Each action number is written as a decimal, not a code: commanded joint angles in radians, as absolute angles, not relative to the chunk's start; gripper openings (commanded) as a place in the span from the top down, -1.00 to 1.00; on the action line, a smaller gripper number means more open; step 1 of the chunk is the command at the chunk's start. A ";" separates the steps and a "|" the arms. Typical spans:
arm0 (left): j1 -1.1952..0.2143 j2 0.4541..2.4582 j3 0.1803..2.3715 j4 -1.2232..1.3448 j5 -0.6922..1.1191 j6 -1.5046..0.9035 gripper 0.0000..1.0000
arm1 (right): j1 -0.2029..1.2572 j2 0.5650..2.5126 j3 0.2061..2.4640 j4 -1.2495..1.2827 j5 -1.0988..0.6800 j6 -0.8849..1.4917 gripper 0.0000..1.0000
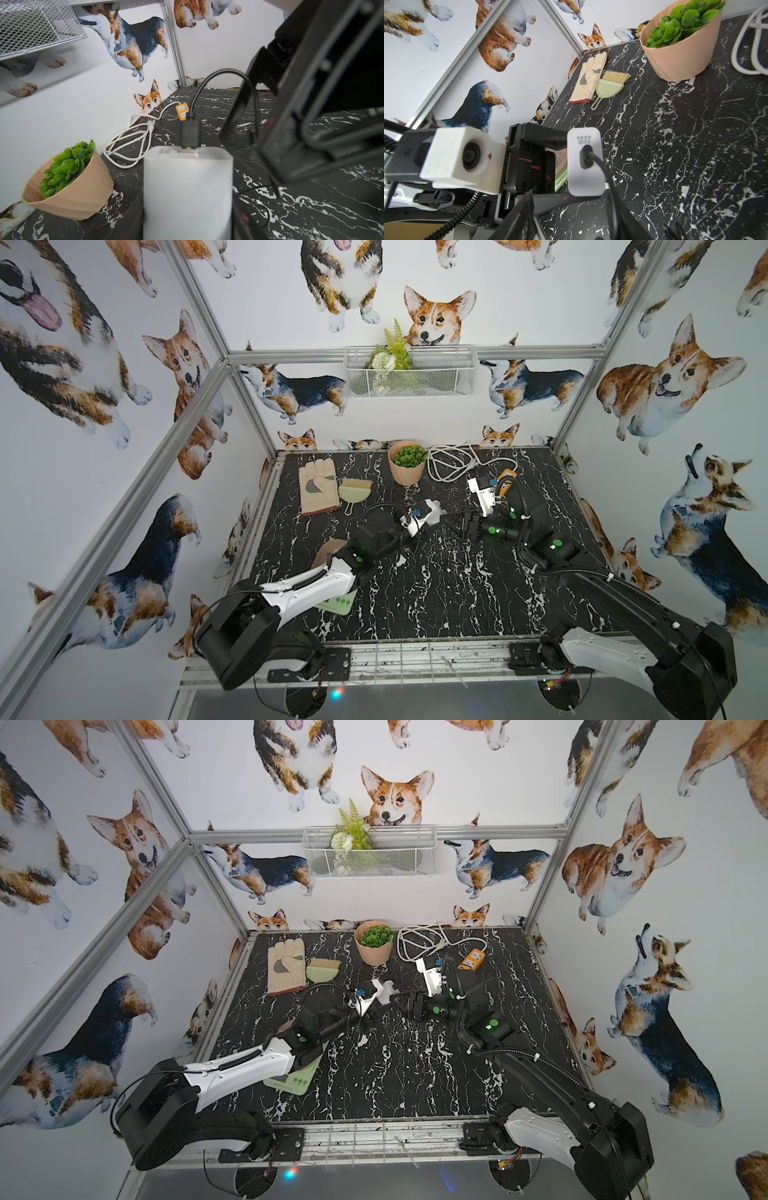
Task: Charge the electronic scale
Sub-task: Insert the charging cable into the plug.
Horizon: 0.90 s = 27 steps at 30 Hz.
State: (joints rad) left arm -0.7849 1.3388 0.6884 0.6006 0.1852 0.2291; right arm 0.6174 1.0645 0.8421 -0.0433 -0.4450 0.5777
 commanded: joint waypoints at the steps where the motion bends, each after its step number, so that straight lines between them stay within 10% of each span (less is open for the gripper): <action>1: -0.782 1.339 0.693 0.660 0.212 0.236 0.69 | 0.602 1.084 0.863 -0.098 -0.439 0.560 -0.17; 16: -0.782 1.358 0.704 0.631 0.239 0.231 0.70 | 0.542 1.154 0.926 -0.036 -0.534 0.585 -0.01; 27: -0.782 1.374 0.715 0.611 0.236 0.232 0.70 | 0.542 1.195 0.924 -0.001 -0.563 0.605 0.69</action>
